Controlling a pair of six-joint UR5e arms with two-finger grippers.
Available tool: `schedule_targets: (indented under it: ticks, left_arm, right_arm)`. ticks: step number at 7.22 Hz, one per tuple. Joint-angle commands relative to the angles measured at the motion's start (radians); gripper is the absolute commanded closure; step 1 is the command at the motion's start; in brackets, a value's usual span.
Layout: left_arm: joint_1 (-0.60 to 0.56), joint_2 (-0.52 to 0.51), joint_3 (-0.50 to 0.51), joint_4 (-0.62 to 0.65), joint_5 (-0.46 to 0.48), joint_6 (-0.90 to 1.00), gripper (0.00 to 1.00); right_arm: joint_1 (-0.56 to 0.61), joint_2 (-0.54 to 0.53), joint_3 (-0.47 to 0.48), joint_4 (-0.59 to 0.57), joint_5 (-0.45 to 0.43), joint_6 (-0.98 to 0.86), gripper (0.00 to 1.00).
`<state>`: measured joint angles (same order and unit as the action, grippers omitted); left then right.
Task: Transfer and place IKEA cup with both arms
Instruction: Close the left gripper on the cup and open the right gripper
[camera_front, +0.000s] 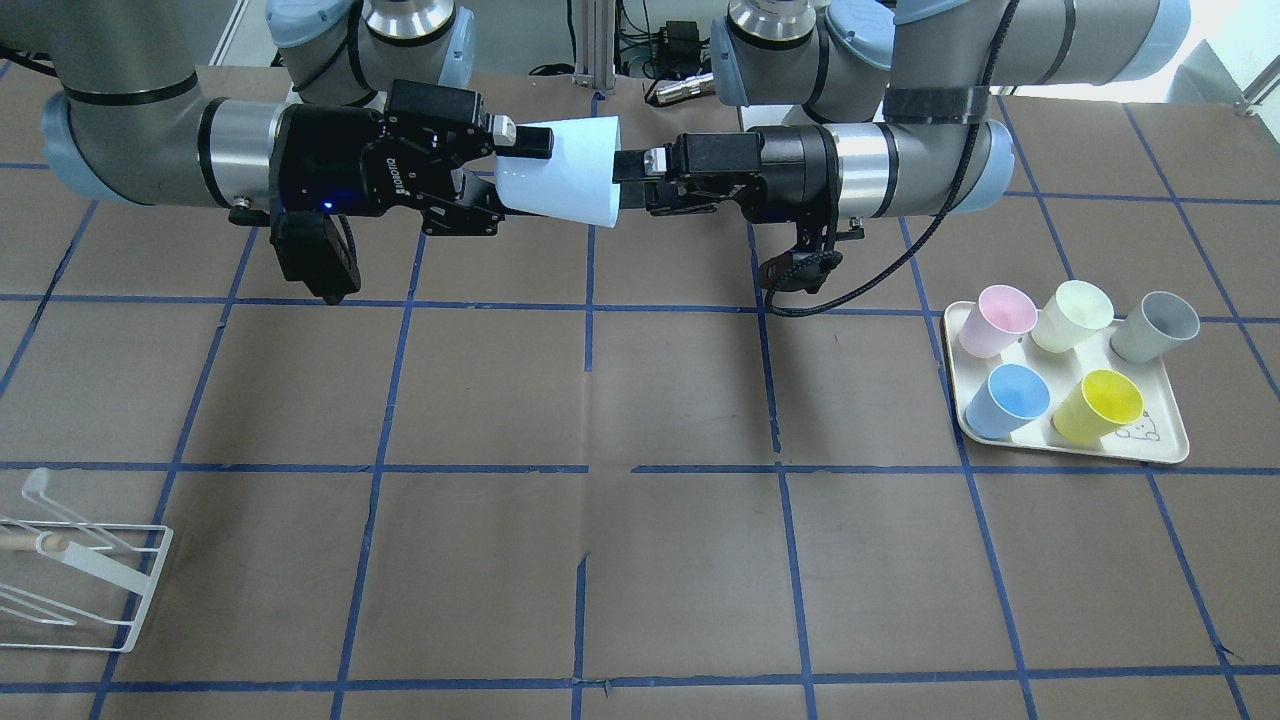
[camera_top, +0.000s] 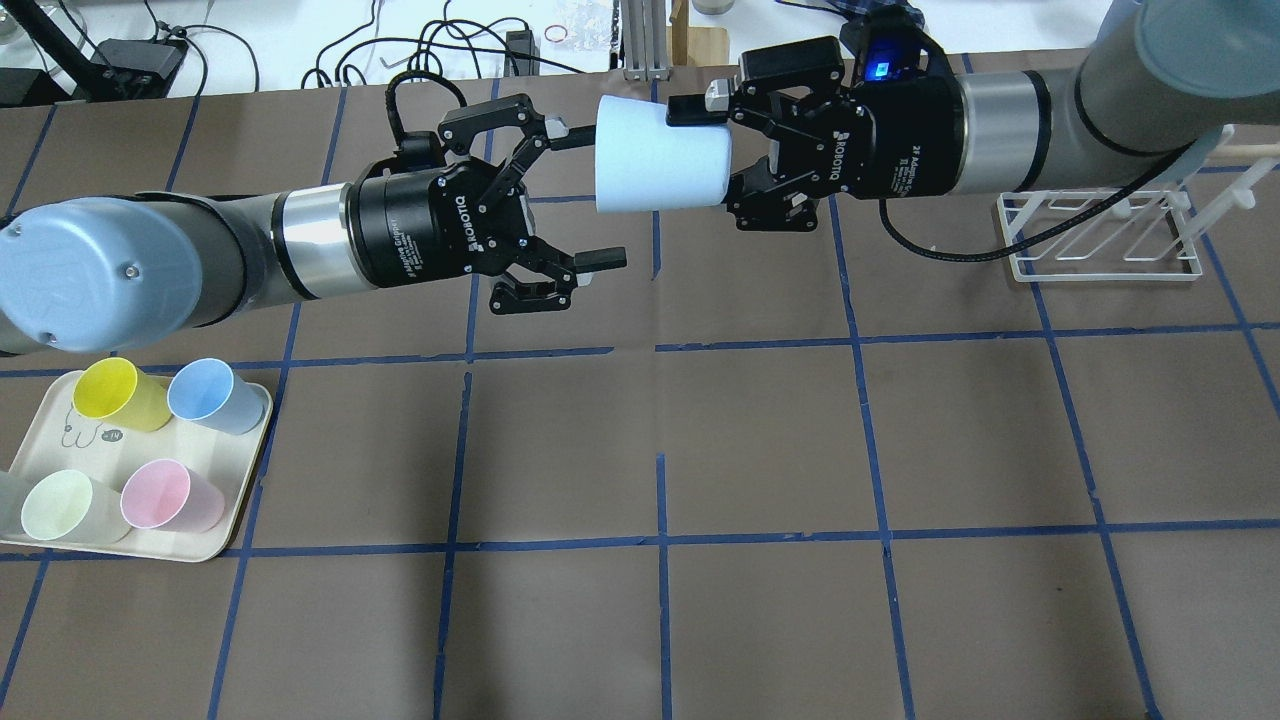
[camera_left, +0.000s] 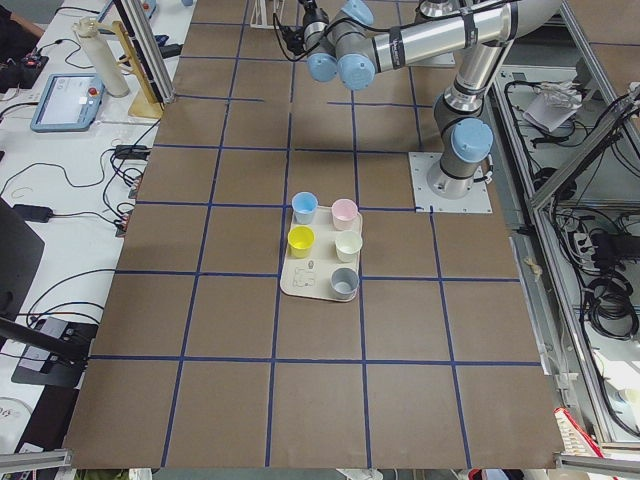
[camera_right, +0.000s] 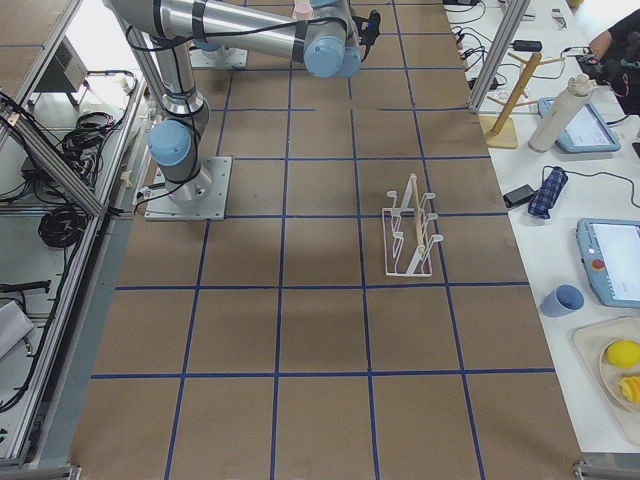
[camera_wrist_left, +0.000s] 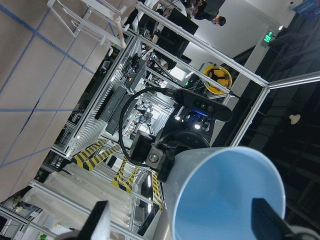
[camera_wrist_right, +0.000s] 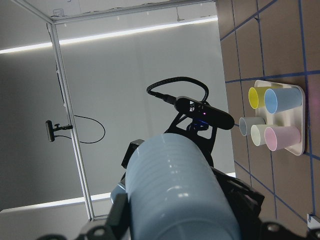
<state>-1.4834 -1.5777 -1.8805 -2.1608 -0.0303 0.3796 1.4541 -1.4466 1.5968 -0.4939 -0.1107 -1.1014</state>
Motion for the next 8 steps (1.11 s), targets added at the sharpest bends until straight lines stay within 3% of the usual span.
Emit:
schedule_targets:
  ticks: [1,3,6,7,8]
  left_arm:
    - [-0.002,-0.013,0.0,0.025,0.003,0.002,0.42]
    - [-0.002,-0.013,0.0,0.025,-0.002,-0.002,1.0]
    - [-0.003,0.007,0.0,0.025,0.003,0.002,1.0]
    - [-0.002,0.013,0.0,0.025,0.004,0.002,1.0]
    - [0.0,0.022,0.007,0.025,0.004,-0.001,1.0]
  right_arm:
    - [0.0,0.0,0.0,0.0,0.002,0.0,0.54]
    - [0.0,0.0,0.0,0.002,0.0,0.0,0.54]
    - [0.0,0.0,0.0,0.009,0.002,0.0,0.5]
    - [0.0,0.0,-0.001,0.012,0.0,0.002,0.2]
    - [0.0,0.003,-0.001,0.011,-0.001,0.002,0.0]
